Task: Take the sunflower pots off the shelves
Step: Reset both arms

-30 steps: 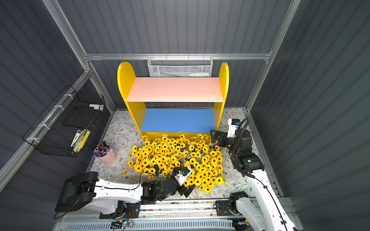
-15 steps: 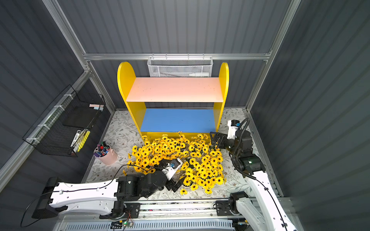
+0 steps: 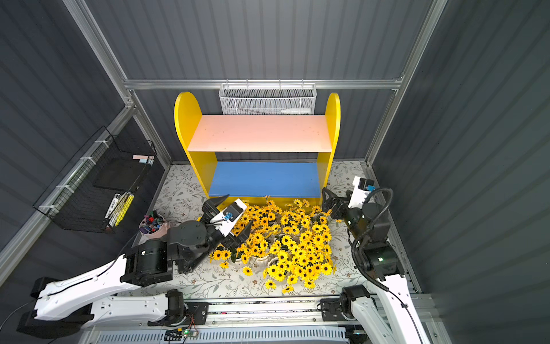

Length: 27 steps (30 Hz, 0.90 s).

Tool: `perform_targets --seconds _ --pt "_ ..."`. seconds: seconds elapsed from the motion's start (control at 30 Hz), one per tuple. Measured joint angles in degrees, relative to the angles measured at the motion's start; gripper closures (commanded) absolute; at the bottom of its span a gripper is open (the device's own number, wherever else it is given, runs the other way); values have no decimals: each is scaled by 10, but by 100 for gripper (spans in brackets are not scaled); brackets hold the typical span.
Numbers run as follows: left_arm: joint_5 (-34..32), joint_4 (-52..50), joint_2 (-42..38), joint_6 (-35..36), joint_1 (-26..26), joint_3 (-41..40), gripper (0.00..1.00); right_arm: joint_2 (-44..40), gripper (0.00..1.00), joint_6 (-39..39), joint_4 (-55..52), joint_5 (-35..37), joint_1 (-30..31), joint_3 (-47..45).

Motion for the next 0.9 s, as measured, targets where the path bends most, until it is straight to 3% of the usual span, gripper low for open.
perform_targets --seconds 0.13,0.3,0.47,0.67,0.77,0.9 --pt "61 0 -13 17 136 -4 1 15 1 -27 28 4 -43 -39" --pt "186 9 1 7 328 -11 1 34 1 -33 61 -13 -139 -57" --pt "317 33 44 -35 499 -22 1 43 1 -24 90 -40 -209 -68" --pt "428 122 77 -103 677 -114 1 76 1 -20 121 -64 -249 -90" --pt "436 176 98 -131 730 -165 0 99 1 -20 134 -74 -256 -100" --pt "425 249 130 -151 734 -230 1 126 1 -20 155 -89 -261 -120"
